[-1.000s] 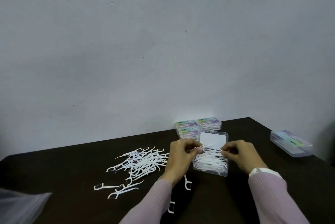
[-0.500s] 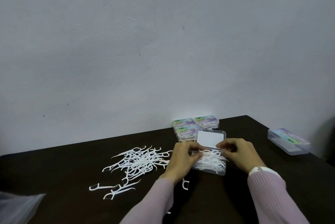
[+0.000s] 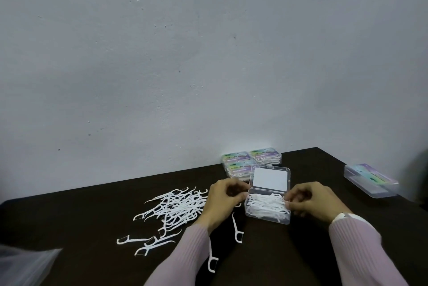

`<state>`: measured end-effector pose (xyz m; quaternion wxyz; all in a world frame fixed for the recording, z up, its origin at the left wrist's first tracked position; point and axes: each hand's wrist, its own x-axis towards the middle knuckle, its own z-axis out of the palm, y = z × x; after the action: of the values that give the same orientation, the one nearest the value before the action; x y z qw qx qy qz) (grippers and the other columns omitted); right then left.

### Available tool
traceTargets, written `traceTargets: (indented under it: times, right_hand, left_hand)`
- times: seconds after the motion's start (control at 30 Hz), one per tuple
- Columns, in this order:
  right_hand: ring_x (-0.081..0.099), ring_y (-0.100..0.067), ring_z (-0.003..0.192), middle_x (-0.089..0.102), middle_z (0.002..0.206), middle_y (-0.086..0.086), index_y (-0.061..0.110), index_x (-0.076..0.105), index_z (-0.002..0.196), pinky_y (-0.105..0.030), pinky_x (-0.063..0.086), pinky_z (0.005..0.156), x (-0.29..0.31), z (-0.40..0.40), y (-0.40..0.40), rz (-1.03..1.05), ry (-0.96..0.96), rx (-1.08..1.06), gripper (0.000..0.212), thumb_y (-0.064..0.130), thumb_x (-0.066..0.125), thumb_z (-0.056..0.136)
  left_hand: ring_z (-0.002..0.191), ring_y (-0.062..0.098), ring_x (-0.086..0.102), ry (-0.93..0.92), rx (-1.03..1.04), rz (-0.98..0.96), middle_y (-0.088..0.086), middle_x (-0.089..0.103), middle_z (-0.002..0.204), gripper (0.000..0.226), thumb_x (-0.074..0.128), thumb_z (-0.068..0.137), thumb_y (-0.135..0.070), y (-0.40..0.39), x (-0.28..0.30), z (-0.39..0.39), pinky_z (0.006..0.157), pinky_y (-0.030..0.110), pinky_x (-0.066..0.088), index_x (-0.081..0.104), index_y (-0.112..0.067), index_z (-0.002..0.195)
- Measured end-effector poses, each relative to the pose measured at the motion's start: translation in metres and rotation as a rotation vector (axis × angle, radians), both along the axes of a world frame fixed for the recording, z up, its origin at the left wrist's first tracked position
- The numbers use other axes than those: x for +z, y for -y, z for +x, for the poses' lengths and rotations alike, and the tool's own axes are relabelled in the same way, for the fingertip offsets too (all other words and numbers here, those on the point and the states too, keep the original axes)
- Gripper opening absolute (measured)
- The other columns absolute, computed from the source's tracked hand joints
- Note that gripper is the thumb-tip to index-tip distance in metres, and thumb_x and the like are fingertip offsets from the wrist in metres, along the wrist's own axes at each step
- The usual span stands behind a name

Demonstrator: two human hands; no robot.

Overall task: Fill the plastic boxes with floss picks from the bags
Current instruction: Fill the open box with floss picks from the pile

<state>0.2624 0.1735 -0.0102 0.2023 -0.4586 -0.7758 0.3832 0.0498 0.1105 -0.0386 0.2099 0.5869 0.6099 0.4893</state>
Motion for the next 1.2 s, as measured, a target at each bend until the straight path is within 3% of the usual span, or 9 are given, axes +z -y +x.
traceTargets:
  times: [0.1, 0.23, 0.4, 0.53, 0.77, 0.93, 1.03, 1.1, 1.2]
  right_hand:
    - [0.061, -0.008, 0.074, 0.066, 0.082, -0.002, 0.016, 0.068, 0.084, -0.011, 0.044, 0.057, 0.0, -0.002, 0.0, 0.075, 0.011, -0.028, 0.007, 0.012, 0.069, 0.08]
    - [0.059, -0.005, 0.075, 0.065, 0.08, 0.003, 0.017, 0.07, 0.083, -0.008, 0.04, 0.057, 0.0, -0.002, 0.0, 0.152, -0.009, -0.062, 0.006, 0.013, 0.071, 0.078]
    - [0.062, -0.007, 0.076, 0.066, 0.079, 0.004, 0.022, 0.067, 0.077, -0.014, 0.047, 0.066, -0.002, -0.007, 0.0, 0.16, 0.007, -0.071, 0.009, 0.016, 0.074, 0.076]
    - [0.062, -0.006, 0.077, 0.066, 0.078, 0.007, 0.025, 0.067, 0.073, -0.023, 0.053, 0.077, -0.004, -0.011, 0.001, 0.194, 0.073, -0.053, 0.01, 0.021, 0.076, 0.074]
    - [0.056, -0.004, 0.074, 0.062, 0.083, 0.01, 0.032, 0.063, 0.081, -0.015, 0.045, 0.069, -0.007, -0.012, -0.001, 0.271, 0.081, -0.056, 0.014, 0.021, 0.072, 0.079]
    - [0.052, -0.004, 0.076, 0.056, 0.088, 0.011, 0.028, 0.066, 0.079, -0.018, 0.044, 0.073, -0.007, -0.012, -0.002, 0.309, 0.17, -0.051, 0.006, 0.024, 0.07, 0.08]
    - [0.051, -0.004, 0.074, 0.055, 0.088, 0.009, 0.028, 0.064, 0.077, -0.017, 0.044, 0.071, -0.005, -0.014, 0.001, 0.357, 0.144, -0.069, 0.007, 0.028, 0.07, 0.079]
    - [0.051, -0.004, 0.075, 0.055, 0.087, 0.01, 0.028, 0.064, 0.078, -0.015, 0.042, 0.07, -0.003, -0.017, 0.005, 0.349, 0.089, -0.036, 0.012, 0.037, 0.071, 0.076]
    - [0.055, -0.003, 0.079, 0.059, 0.082, 0.015, 0.033, 0.064, 0.078, -0.028, 0.045, 0.088, -0.003, -0.026, 0.01, 0.313, 0.14, 0.056, 0.021, 0.052, 0.07, 0.071]
  left_hand:
    - [0.087, -0.004, 0.063, -0.028, 0.021, -0.023, -0.011, 0.071, 0.091, 0.015, 0.067, 0.085, -0.007, -0.001, -0.003, 0.002, 0.077, 0.012, 0.049, 0.074, -0.02, 0.089]
    - [0.085, 0.0, 0.065, -0.01, 0.043, 0.003, -0.007, 0.072, 0.089, 0.019, 0.065, 0.085, -0.003, -0.002, -0.002, 0.006, 0.074, 0.014, 0.05, 0.074, -0.02, 0.084]
    - [0.084, 0.003, 0.065, -0.027, 0.037, 0.026, -0.007, 0.072, 0.088, 0.014, 0.069, 0.082, -0.006, -0.001, -0.003, 0.01, 0.079, 0.017, 0.052, 0.074, -0.018, 0.086]
    - [0.077, 0.0, 0.062, -0.072, 0.005, 0.04, -0.008, 0.071, 0.084, 0.012, 0.07, 0.081, -0.008, 0.0, -0.002, 0.014, 0.071, 0.014, 0.05, 0.074, -0.018, 0.087]
    - [0.079, -0.001, 0.062, -0.131, 0.018, 0.078, -0.008, 0.07, 0.084, 0.013, 0.069, 0.082, -0.006, -0.001, 0.0, 0.019, 0.07, 0.01, 0.047, 0.074, -0.018, 0.086]
    - [0.089, -0.002, 0.062, -0.135, -0.016, 0.07, -0.013, 0.07, 0.091, 0.011, 0.069, 0.085, -0.017, -0.002, 0.0, 0.024, 0.08, 0.015, 0.049, 0.074, -0.019, 0.094]
    - [0.094, -0.016, 0.052, -0.149, -0.044, 0.033, -0.02, 0.063, 0.097, 0.02, 0.07, 0.083, -0.031, 0.001, -0.001, 0.022, 0.082, 0.006, 0.04, 0.071, -0.024, 0.101]
    - [0.102, -0.012, 0.046, -0.198, -0.035, 0.018, -0.019, 0.059, 0.106, 0.026, 0.072, 0.08, -0.034, 0.0, -0.004, 0.02, 0.088, 0.011, 0.037, 0.068, -0.028, 0.105]
    - [0.11, 0.0, 0.043, -0.224, -0.012, 0.031, -0.012, 0.056, 0.113, 0.032, 0.073, 0.078, -0.034, -0.004, -0.01, 0.018, 0.093, 0.018, 0.035, 0.064, -0.03, 0.108]
